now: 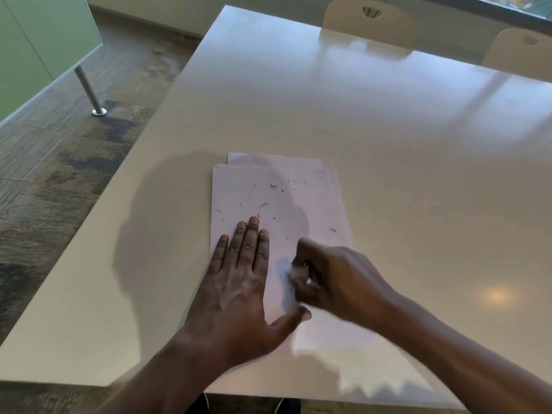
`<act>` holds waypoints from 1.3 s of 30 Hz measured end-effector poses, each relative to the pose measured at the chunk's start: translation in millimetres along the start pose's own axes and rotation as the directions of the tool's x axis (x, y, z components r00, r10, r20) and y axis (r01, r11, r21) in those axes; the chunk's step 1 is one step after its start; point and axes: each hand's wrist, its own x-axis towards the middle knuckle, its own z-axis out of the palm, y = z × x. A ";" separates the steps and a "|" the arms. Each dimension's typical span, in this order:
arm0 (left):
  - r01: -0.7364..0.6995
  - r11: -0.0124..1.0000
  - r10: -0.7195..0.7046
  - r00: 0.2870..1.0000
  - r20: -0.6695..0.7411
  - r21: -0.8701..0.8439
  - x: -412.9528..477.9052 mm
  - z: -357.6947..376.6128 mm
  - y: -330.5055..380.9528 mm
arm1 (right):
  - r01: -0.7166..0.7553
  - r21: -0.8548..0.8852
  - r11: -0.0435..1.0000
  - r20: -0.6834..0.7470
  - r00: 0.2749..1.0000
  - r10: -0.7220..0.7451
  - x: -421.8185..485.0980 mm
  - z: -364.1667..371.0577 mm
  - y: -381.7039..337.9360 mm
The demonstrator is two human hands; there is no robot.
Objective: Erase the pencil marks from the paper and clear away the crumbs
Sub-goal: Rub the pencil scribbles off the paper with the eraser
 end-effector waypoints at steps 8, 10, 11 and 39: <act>-0.013 0.999 0.013 1.000 0.014 0.041 -0.4 1.5 -1.3 | -0.198 -0.070 0.978 -0.168 0.968 0.184 36.9 -16.8 38.0; -0.014 0.999 0.014 1.000 0.008 0.038 0.2 1.6 -1.3 | -0.084 0.016 0.996 -0.085 0.993 0.085 11.6 -11.6 21.2; -0.015 0.999 0.015 1.000 0.003 0.030 0.6 1.0 -1.2 | -0.038 0.039 0.999 -0.041 0.998 0.039 -2.3 -7.9 12.0; 0.000 0.999 0.001 1.000 -0.007 0.045 1.9 3.7 -0.2 | -0.105 0.066 0.992 0.000 0.994 0.105 15.2 -18.4 25.9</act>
